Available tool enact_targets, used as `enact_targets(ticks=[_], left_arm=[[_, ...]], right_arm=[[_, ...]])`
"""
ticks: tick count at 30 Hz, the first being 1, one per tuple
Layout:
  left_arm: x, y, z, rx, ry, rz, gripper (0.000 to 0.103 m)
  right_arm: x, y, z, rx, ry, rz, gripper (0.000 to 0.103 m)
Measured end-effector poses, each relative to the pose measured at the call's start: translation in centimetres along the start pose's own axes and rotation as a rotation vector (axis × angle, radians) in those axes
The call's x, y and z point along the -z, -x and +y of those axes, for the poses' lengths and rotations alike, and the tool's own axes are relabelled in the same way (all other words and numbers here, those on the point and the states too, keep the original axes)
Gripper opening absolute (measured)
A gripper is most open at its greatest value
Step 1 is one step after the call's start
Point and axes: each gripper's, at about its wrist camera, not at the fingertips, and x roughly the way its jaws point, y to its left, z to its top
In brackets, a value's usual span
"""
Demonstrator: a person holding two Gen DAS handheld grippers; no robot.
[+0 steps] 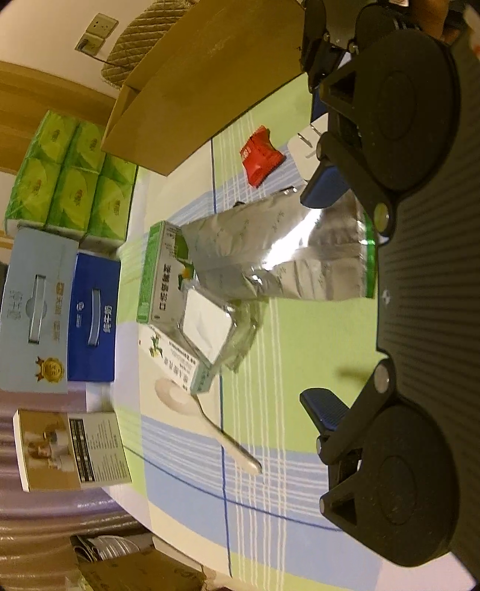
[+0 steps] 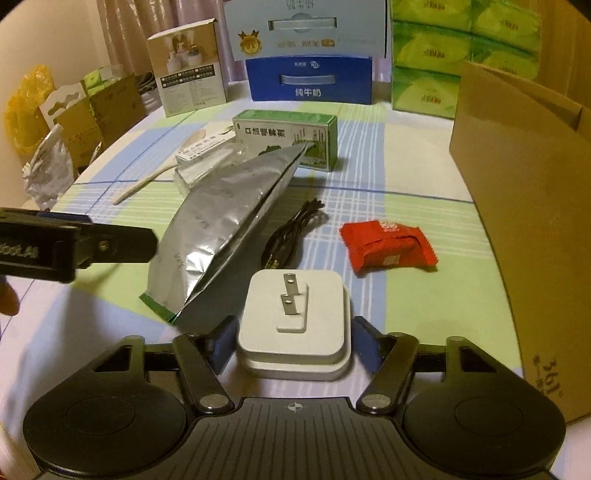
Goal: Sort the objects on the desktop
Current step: 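Grasp the silver foil bag with the left gripper while the right gripper grasps the white charger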
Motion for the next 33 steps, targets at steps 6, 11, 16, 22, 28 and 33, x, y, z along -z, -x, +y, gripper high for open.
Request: enact_targets(ticks=[6, 11, 16, 22, 28, 33], left_arm=[[-1.4, -1.6, -1.3, 0.06, -0.013, 0.024, 0.099], [-2.2, -3.9, -2.6, 0.061, -0.059, 0.066, 0.096], [-2.5, -5.6, -3.4, 0.038, -0.088, 0.107, 0.083], [-1.2, -4.0, -4.3, 0.029, -0.118, 0.14, 0.062], [2.2, 0.3, -5.4, -0.006, -0.139, 0.18, 0.061], [5.2, 3.7, -6.0, -0.009, -0.141, 0.206, 0.064]], right_arm=[[0.5, 1.0, -0.9, 0.049, -0.016, 0.0, 0.063], [0.9, 1.6, -1.7, 0.058, -0.046, 0.006, 0.063], [1.2, 1.9, -1.8, 0.055, -0.053, 0.01, 0.063], [1.9, 2.6, -2.0, 0.052, -0.072, 0.018, 0.063], [3.8, 4.8, -2.0, 0.048, -0.101, 0.029, 0.063], [4.8, 6.0, -1.4, 0.047, -0.109, 0.015, 0.063]])
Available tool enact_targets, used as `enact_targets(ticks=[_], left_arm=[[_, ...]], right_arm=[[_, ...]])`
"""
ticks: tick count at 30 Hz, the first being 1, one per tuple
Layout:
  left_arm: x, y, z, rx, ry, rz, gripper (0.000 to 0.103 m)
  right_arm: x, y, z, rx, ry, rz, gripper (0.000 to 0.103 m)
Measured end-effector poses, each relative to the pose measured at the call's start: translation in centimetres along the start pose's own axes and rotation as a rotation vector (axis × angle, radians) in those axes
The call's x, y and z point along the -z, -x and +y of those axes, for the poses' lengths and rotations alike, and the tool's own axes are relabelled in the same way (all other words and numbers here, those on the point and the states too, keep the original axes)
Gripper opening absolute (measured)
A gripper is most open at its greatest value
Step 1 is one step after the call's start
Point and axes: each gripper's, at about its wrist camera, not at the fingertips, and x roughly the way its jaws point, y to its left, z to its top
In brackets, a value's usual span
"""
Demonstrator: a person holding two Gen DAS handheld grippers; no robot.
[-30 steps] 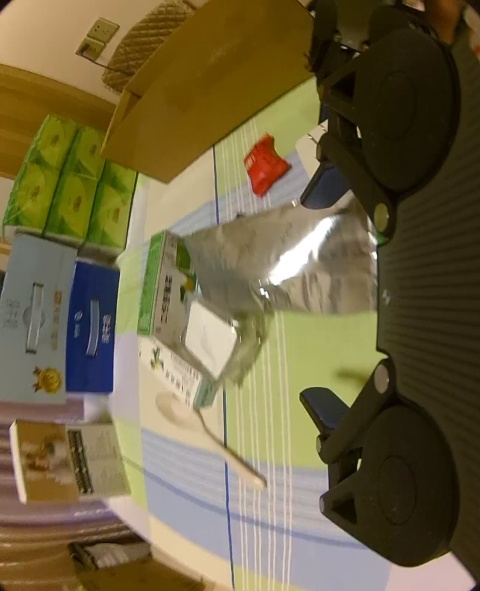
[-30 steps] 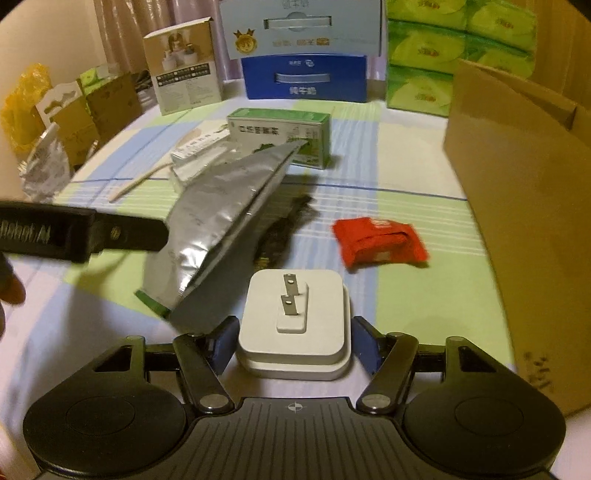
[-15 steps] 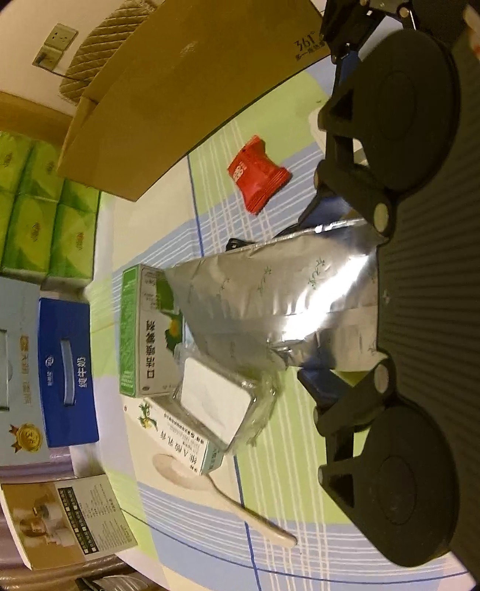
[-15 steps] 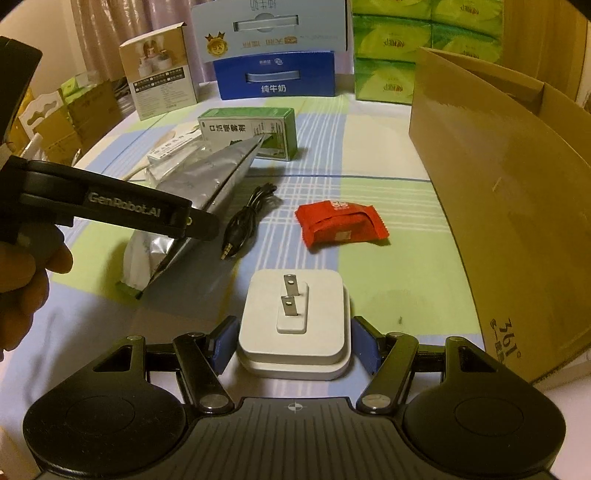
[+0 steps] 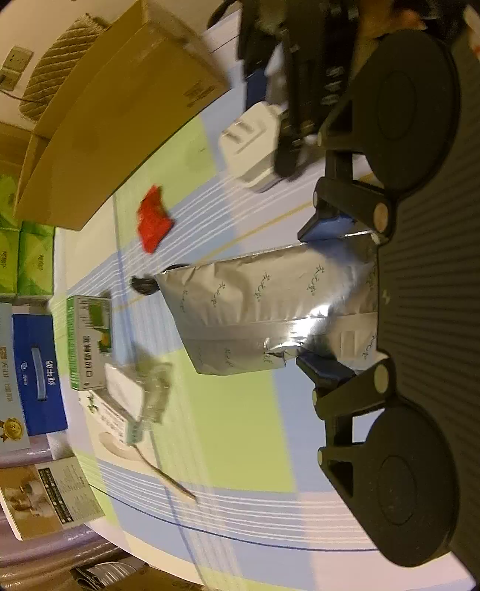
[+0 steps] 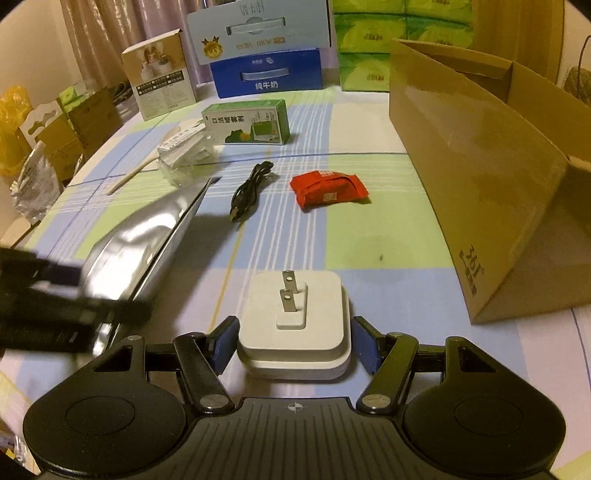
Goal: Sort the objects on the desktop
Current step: 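Grasp the silver foil bag with the left gripper while the right gripper grasps the white charger, then carry the foil bag and charger into the cardboard box and release both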
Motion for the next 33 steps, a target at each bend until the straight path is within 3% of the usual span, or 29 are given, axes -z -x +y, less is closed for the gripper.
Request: enact_targets(ticks=[3, 13, 19, 27, 33], left_arm=[[0.4, 0.5, 0.2, -0.014, 0.005, 0.011, 0.074], [-2.2, -2.1, 1.2, -0.011, 0.005, 0.035, 0.076], [-3.0, -3.3, 1.0, -0.01, -0.066, 0.071, 0.076], [-2.7, -3.1, 0.8, 0.025, -0.082, 0.091, 0.052], [-1.6, -1.9, 0.6, 0.035, -0.043, 0.082, 0.049]], right_arm=[[0.4, 0.1, 0.2, 0.011, 0.006, -0.003, 0.063], [0.5, -0.3, -0.2, 0.026, 0.008, -0.023, 0.063], [0.5, -0.6, -0.1, 0.029, 0.013, -0.034, 0.063], [0.5, -0.7, -0.1, 0.027, 0.016, -0.035, 0.063], [0.4, -0.3, -0.1, 0.026, 0.011, -0.05, 0.063]])
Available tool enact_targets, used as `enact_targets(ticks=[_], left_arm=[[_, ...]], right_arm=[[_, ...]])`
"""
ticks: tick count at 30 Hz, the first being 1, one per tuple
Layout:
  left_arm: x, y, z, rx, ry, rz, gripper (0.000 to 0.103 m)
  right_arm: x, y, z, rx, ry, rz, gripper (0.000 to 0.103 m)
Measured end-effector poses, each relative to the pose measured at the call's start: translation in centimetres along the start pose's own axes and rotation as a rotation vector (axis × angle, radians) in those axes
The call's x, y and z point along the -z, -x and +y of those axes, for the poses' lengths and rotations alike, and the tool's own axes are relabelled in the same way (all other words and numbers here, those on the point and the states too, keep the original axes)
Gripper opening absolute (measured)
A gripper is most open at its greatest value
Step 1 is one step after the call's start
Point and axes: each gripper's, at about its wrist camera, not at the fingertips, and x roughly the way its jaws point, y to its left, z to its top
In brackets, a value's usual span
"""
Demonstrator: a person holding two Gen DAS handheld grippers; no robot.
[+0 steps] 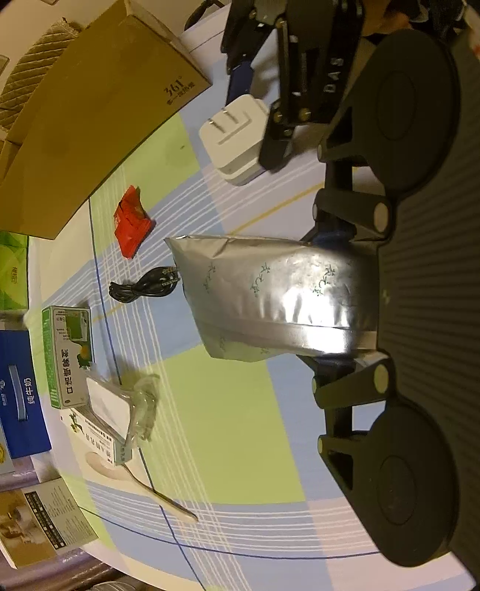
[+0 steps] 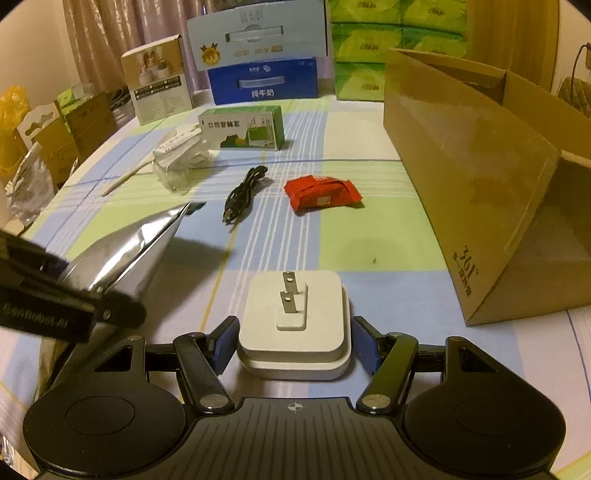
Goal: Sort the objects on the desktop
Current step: 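Carry the foil bag and charger into the cardboard box and release both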
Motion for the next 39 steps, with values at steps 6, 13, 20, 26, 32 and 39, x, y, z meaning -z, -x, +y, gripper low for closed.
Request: enact_targets(ticks=[6, 13, 20, 26, 32, 39], left_arm=[[0.7, 1.9, -0.4, -0.005, 0.02, -0.01, 0.049], [1.4, 3.8, -1.0, -0.012, 0.04, -0.031, 0.049], [2.0, 5.4, -1.9, -0.005, 0.06, -0.057, 0.049], [2.1, 6.4, -2.9, 0.015, 0.084, -0.082, 0.049], [1.2, 7.1, -4.7, 0.039, 0.069, -0.1, 0.049], [-0.7, 7.9, -7.1, 0.064, 0.045, -0.135, 0.049]], right_arm=[[0.0, 0.9, 0.2, -0.017, -0.001, -0.013, 0.063], [0.3, 3.2, 0.4, -0.029, -0.028, -0.026, 0.063], [0.2, 5.4, 0.5, -0.026, -0.049, -0.031, 0.063], [0.0, 7.5, 0.1, -0.009, -0.049, -0.055, 0.063], [-1.0, 9.4, -1.2, 0.01, -0.08, -0.078, 0.063], [-1.9, 11.6, -3.4, 0.037, -0.111, -0.117, 0.063]])
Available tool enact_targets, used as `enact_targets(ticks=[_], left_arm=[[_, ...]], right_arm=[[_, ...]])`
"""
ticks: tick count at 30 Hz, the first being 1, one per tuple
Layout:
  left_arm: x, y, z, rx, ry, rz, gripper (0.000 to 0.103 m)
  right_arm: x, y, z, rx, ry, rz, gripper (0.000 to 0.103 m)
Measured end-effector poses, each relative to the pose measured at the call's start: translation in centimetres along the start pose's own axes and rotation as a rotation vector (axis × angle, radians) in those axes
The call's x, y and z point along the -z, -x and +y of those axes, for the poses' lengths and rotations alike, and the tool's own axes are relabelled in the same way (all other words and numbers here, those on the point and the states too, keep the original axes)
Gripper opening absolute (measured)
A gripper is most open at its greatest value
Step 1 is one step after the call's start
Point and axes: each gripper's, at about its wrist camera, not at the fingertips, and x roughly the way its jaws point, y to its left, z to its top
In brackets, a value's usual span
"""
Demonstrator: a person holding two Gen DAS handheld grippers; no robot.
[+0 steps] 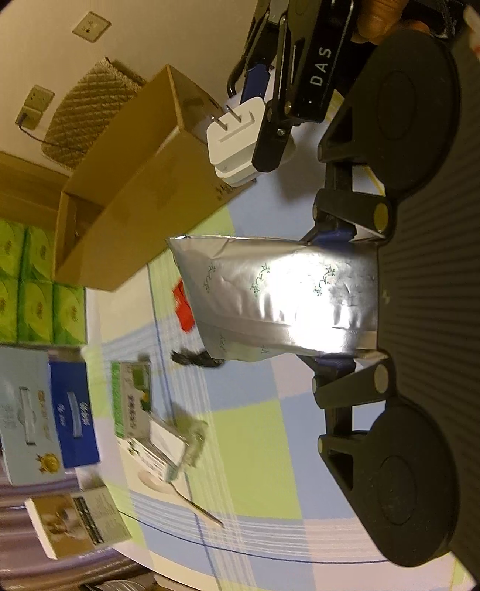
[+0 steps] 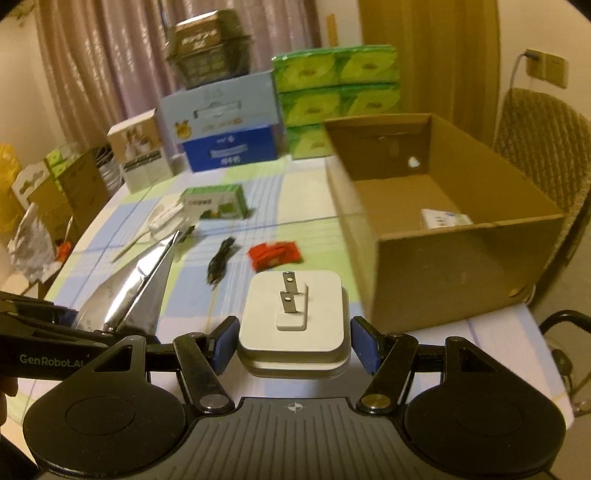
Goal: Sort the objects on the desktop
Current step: 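Carry the foil bag and charger into the cardboard box and release both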
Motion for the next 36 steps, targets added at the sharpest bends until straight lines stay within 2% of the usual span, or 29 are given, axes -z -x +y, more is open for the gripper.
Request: enact_targets(ticks=[7, 16, 23, 31, 36], left_arm=[[-2.6, 0.4, -2.8, 0.021, -0.042, -0.03, 0.049], [-7.7, -0.2, -8.0, 0.079, -0.091, -0.081, 0.049], [-11.2, -1.9, -11.7, 0.122, -0.107, -0.098, 0.049], [-15.3, -4.6, -14.5, 0.153, -0.101, -0.093, 0.049], [-16.9, -6.7, -15.0, 0.154, -0.077, -0.076, 0.049]], right_arm=[[-1.5, 2.6, -2.2, 0.021, -0.001, -0.06, 0.063], [-5.8, 5.8, -7.7, 0.089, 0.014, -0.17, 0.063], [-9.3, 4.5, -12.0, 0.138, 0.049, -0.181, 0.063], [-11.5, 1.3, -15.5, 0.117, 0.026, -0.137, 0.063], [-12.3, -0.4, -16.7, 0.116, 0.019, -0.124, 0.063]])
